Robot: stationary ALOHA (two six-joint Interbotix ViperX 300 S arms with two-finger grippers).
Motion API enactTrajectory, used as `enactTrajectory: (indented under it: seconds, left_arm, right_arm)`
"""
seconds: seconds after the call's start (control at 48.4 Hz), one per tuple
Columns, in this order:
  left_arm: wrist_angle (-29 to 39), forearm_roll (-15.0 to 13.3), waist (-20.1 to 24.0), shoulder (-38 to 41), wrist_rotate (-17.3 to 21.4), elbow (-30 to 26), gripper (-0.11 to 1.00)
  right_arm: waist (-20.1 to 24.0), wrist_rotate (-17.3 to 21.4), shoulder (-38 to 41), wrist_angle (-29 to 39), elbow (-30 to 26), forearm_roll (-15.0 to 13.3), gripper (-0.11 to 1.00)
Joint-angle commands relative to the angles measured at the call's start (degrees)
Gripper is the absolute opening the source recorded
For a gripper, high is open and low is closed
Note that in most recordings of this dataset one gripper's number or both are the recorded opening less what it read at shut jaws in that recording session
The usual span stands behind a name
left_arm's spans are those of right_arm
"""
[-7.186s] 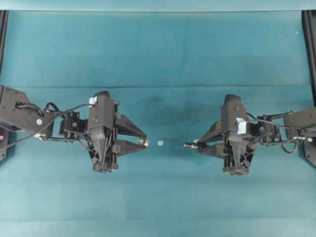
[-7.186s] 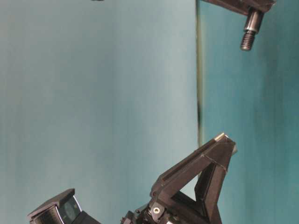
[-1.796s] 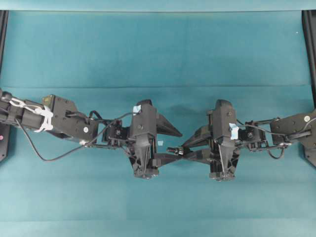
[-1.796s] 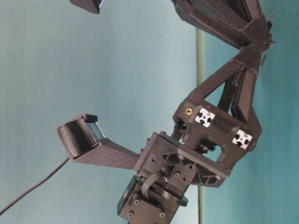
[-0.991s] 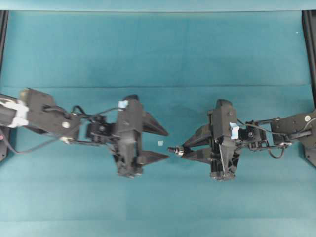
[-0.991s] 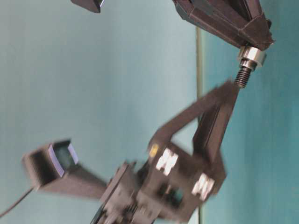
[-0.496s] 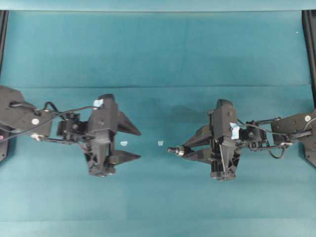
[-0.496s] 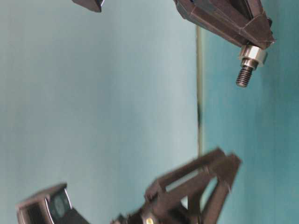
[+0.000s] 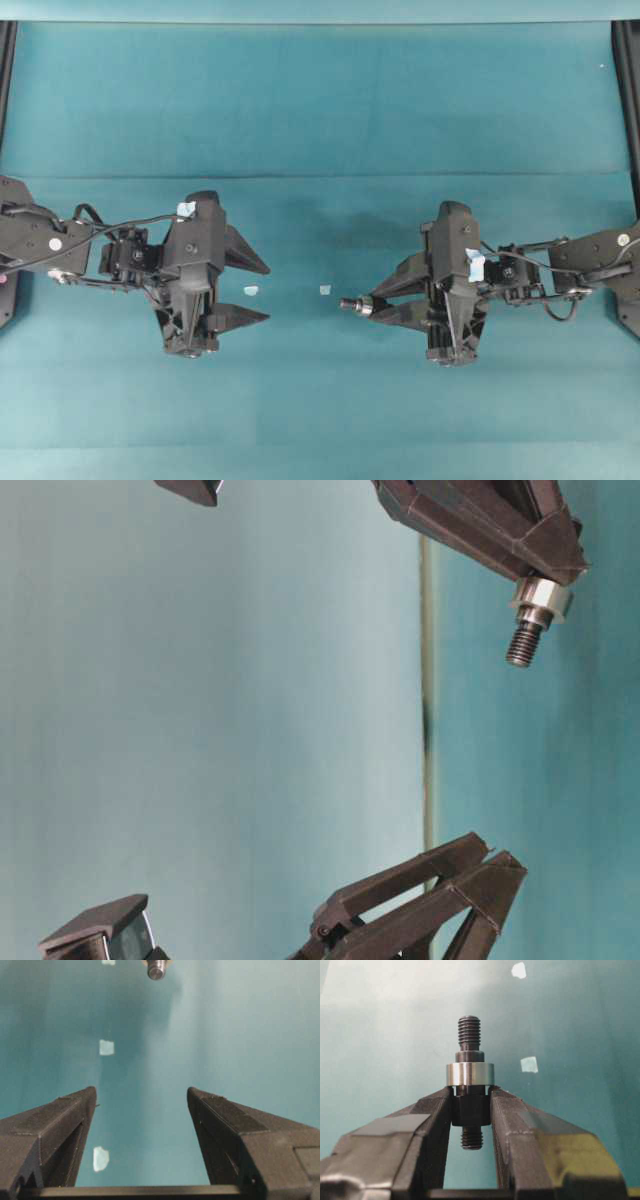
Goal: Insert the washer onto the shaft with both hands.
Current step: 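Withdraw the left gripper leftward while right gripper holds the shaft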
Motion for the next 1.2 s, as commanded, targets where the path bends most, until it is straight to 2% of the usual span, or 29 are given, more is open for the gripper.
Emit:
enactTrajectory:
  seconds: [0.0, 0.909, 1.177]
  left_arm:
    - [-0.18, 0.18, -0.18, -0.97, 0.09, -0.44, 0.80]
    - [-0.18, 0.18, -0.09, -1.05, 0.18, -0.44, 0.80]
    - [0.26, 0.18, -0.09, -3.25, 0.53, -0.79, 0.80]
  right_arm:
    - [0.00, 0.35, -0.53, -0.44, -0.35, -0.09, 0.00]
    - [0.00, 0.35, -0.53, -0.53, -0.35, 0.00, 0.00]
    - [0.00, 0.44, -0.53, -0.53, -0.44, 0.00, 0.00]
